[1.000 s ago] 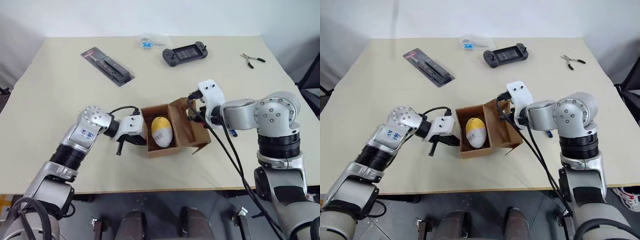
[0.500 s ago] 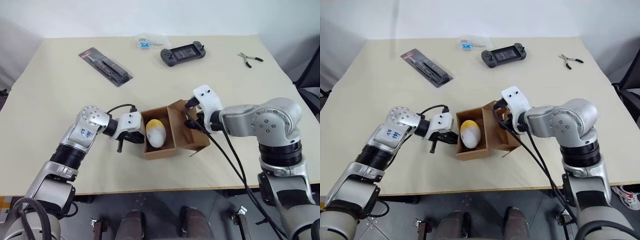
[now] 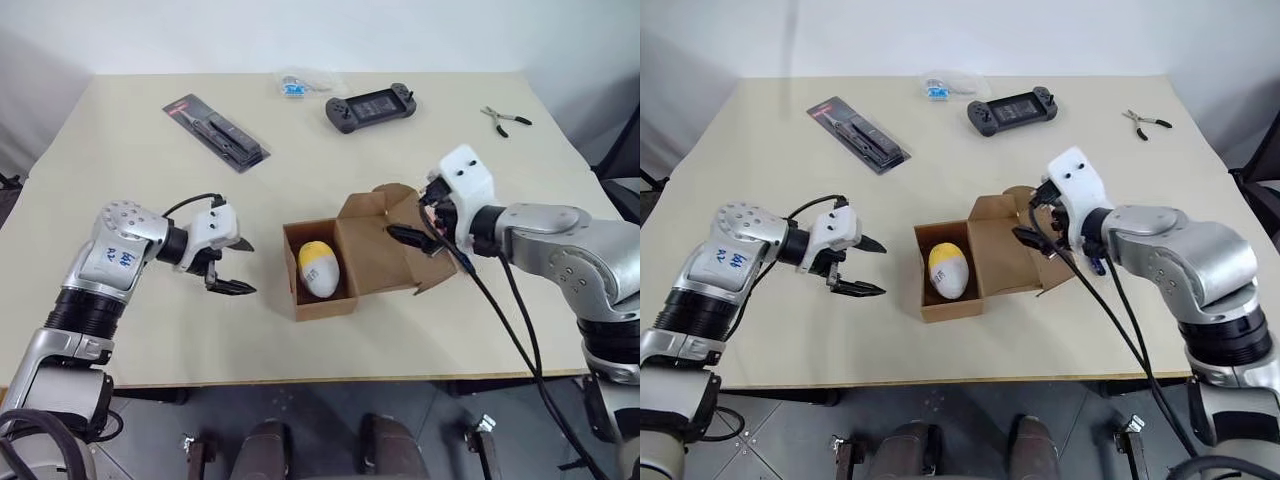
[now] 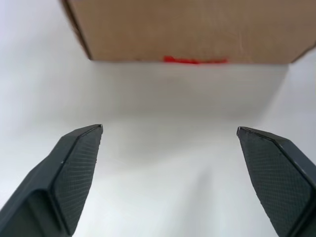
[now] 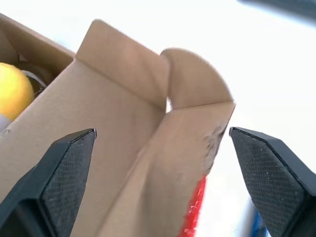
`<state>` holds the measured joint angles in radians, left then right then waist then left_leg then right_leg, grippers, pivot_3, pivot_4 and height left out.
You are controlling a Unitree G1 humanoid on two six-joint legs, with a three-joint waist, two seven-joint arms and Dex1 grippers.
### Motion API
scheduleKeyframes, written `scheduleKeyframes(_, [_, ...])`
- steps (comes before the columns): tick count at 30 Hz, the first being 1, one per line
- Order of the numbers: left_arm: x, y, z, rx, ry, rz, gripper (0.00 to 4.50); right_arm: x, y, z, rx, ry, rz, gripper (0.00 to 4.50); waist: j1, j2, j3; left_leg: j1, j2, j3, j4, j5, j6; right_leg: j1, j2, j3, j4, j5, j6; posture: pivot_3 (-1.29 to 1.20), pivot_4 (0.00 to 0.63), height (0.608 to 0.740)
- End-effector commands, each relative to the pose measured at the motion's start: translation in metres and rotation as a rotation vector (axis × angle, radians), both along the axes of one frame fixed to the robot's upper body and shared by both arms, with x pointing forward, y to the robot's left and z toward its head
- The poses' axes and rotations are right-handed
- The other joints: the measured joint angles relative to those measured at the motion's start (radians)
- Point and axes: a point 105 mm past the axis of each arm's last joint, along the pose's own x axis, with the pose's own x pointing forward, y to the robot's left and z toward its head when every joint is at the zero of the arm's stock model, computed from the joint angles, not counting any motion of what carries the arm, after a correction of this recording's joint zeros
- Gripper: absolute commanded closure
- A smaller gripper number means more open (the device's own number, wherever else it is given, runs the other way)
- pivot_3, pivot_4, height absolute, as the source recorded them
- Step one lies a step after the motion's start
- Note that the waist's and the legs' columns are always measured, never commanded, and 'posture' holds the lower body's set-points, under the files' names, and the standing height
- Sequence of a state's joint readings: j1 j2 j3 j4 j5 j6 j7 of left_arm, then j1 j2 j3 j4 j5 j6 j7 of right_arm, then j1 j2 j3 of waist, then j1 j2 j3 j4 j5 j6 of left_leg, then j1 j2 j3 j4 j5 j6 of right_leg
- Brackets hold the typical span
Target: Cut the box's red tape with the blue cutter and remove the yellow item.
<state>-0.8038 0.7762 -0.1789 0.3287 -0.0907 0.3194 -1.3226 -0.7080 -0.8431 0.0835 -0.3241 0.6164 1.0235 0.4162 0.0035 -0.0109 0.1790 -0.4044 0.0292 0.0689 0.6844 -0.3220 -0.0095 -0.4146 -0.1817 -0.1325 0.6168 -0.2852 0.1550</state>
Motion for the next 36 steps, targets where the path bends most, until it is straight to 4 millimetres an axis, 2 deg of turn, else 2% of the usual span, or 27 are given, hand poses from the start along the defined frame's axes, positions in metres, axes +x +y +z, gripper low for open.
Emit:
scheduleKeyframes(1, [-0.001, -0.018, 0.049, -0.126, -0.119, -0.077, 0.02, -0.012, -0.012, 0.036, 0.013, -0.184, 0.086, 0.00, 0.001, 0.000, 0.000, 0.000, 0.000, 0.000, 0.000, 0.000, 0.000, 0.000, 0.000, 0.000, -0.001, 0.000, 0.000, 0.00, 0.150, 0.740])
scheduleKeyframes(4, [-0.005, -0.052, 0.069, -0.167, -0.229, -0.191, 0.02, -0.041, -0.012, 0.042, 0.041, -0.195, 0.270, 0.00, 0.010, 0.000, 0.000, 0.000, 0.000, 0.000, 0.000, 0.000, 0.000, 0.001, 0.000, 0.000, -0.002, 0.000, 0.000, 0.00, 0.150, 0.740])
scheduleKeyframes(7, [-0.009, -0.076, 0.066, -0.160, -0.169, -0.267, 0.02, -0.075, -0.012, 0.025, 0.001, -0.135, 0.445, 0.00, 0.021, -0.001, 0.000, 0.000, 0.000, 0.000, 0.000, 0.000, 0.000, 0.003, 0.000, -0.001, -0.005, 0.000, 0.001, 0.00, 0.150, 0.740])
scheduleKeyframes(10, [-0.013, -0.098, 0.057, -0.143, -0.131, -0.344, 0.02, -0.092, -0.021, 0.014, -0.028, -0.098, 0.482, 0.00, 0.022, -0.001, 0.000, 0.001, -0.001, 0.000, 0.000, 0.000, 0.000, 0.004, 0.000, -0.001, -0.006, 0.001, 0.001, 0.00, 0.150, 0.740])
scheduleKeyframes(12, [-0.017, -0.110, 0.042, -0.091, -0.089, -0.402, 0.02, -0.094, -0.030, 0.008, -0.043, -0.069, 0.449, 0.00, 0.022, -0.001, 0.000, 0.001, -0.001, 0.001, 0.002, 0.000, 0.000, 0.005, 0.000, -0.001, -0.006, 0.001, 0.001, 0.00, 0.150, 0.740])
scheduleKeyframes(15, [-0.019, -0.115, 0.024, -0.014, -0.049, -0.438, 0.02, -0.091, -0.040, 0.006, -0.063, -0.081, 0.387, 0.00, 0.019, -0.001, 0.000, 0.001, 0.000, 0.001, 0.004, 0.000, 0.000, 0.005, 0.000, 0.000, -0.005, 0.001, 0.001, 0.00, 0.150, 0.740])
scheduleKeyframes(20, [0.005, -0.112, -0.015, 0.172, -0.043, -0.385, 0.02, -0.096, -0.040, 0.014, -0.025, -0.146, 0.345, 0.00, 0.024, -0.001, 0.000, 0.001, 0.000, 0.001, 0.006, 0.000, 0.000, 0.006, 0.000, 0.000, -0.005, 0.001, 0.000, 0.00, 0.150, 0.740])
scheduleKeyframes(23, [0.009, -0.110, -0.017, 0.183, -0.060, -0.397, 0.59, -0.102, -0.042, 0.018, 0.013, -0.202, 0.346, 0.00, 0.024, -0.001, 0.000, 0.001, 0.000, 0.001, 0.007, -0.001, 0.001, 0.006, 0.000, 0.000, -0.005, 0.001, 0.000, 0.00, 0.150, 0.740])
scheduleKeyframes(26, [0.009, -0.113, -0.013, 0.158, -0.059, -0.411, 1.50, -0.109, -0.045, 0.020, 0.070, -0.253, 0.360, 0.00, 0.024, -0.001, 0.000, 0.001, 0.000, 0.001, 0.007, -0.001, 0.001, 0.007, 0.000, 0.000, -0.005, 0.001, 0.000, 0.00, 0.150, 0.740])
scheduleKeyframes(30, [0.006, -0.116, -0.009, 0.136, -0.046, -0.440, 2.69, -0.120, -0.064, -0.004, 0.049, -0.169, 0.358, 0.00, 0.024, -0.001, 0.000, 0.001, 0.000, 0.001, 0.008, -0.001, 0.001, 0.007, 0.000, 0.000, -0.005, 0.001, 0.000, 0.00, 0.150, 0.740])
scheduleKeyframes(34, [0.006, -0.119, 0.002, 0.095, -0.055, -0.443, 3.82, -0.128, -0.076, -0.015, 0.062, -0.120, 0.361, 0.00, 0.024, -0.001, 0.000, 0.001, 0.000, 0.001, 0.009, -0.001, 0.002, 0.007, 0.000, 0.000, -0.004, 0.001, 0.000, 0.00, 0.150, 0.740])
scheduleKeyframes(36, [0.005, -0.122, 0.012, 0.055, -0.062, -0.438, 4.23, -0.130, -0.079, -0.016, 0.088, -0.121, 0.368, 0.00, 0.023, -0.001, 0.000, 0.001, 0.000, 0.001, 0.010, -0.001, 0.002, 0.007, 0.000, 0.000, -0.004, 0.001, 0.000, 0.00, 0.150, 0.740])
